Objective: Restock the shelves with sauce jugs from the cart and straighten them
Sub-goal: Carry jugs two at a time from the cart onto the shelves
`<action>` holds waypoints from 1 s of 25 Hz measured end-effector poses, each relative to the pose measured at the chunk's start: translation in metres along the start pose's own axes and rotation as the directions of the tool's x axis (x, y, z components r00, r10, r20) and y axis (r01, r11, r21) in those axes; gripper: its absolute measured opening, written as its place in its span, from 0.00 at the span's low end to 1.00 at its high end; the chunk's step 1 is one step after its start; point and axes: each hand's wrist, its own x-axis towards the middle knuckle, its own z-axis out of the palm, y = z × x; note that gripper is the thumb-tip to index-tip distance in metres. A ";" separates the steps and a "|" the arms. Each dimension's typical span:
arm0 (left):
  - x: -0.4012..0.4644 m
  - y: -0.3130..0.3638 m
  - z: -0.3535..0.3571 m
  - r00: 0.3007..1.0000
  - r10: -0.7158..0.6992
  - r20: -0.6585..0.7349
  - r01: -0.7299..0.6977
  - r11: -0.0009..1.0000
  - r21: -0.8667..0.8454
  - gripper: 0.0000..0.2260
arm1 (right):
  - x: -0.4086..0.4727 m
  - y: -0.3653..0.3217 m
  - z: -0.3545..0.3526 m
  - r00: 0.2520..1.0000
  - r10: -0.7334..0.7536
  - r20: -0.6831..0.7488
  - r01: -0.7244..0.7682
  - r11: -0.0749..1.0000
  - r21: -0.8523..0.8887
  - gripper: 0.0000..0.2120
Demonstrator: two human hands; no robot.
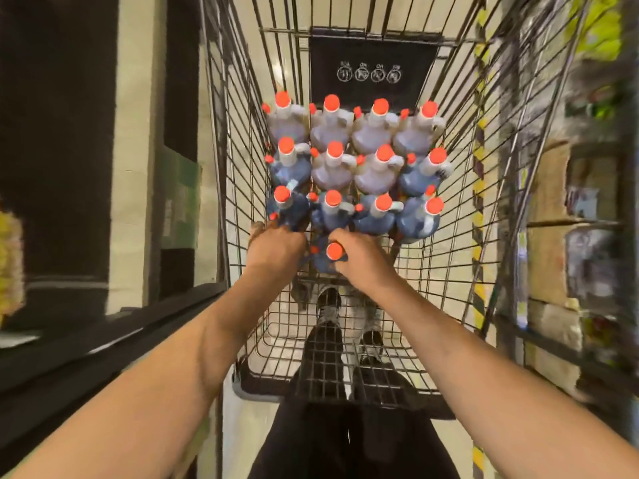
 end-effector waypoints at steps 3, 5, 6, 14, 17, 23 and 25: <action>-0.004 0.005 0.002 0.997 0.067 -0.034 -0.064 0.996 0.069 0.13 | -0.011 0.007 -0.004 1.000 -0.017 -0.024 0.018 0.998 0.052 0.15; -0.011 0.016 0.003 0.995 0.100 -0.020 -0.098 0.992 0.075 0.12 | -0.021 0.017 -0.007 0.999 -0.009 -0.033 0.011 0.997 0.072 0.14; -0.015 0.023 0.002 0.992 0.122 -0.020 -0.121 0.991 0.057 0.12 | -0.027 0.023 -0.008 0.999 -0.007 -0.039 0.010 0.997 0.079 0.14; -0.016 0.025 0.057 0.984 0.147 -0.104 -0.178 0.713 -0.678 0.17 | -0.062 0.063 -0.001 0.969 0.242 -0.049 -0.214 0.921 0.324 0.32; -0.016 0.012 0.084 0.997 0.077 -0.016 -0.054 0.520 -0.852 0.32 | -0.057 0.070 0.004 0.968 0.250 0.010 -0.239 0.913 0.331 0.37; -0.007 0.021 0.110 0.985 0.012 0.174 0.163 0.285 -0.944 0.45 | -0.040 0.084 0.016 0.952 0.295 0.083 -0.275 0.701 0.658 0.50; 0.004 0.021 0.129 0.973 0.018 0.231 0.217 0.281 -0.935 0.50 | -0.036 0.096 0.028 0.947 0.267 0.177 -0.314 0.660 0.683 0.53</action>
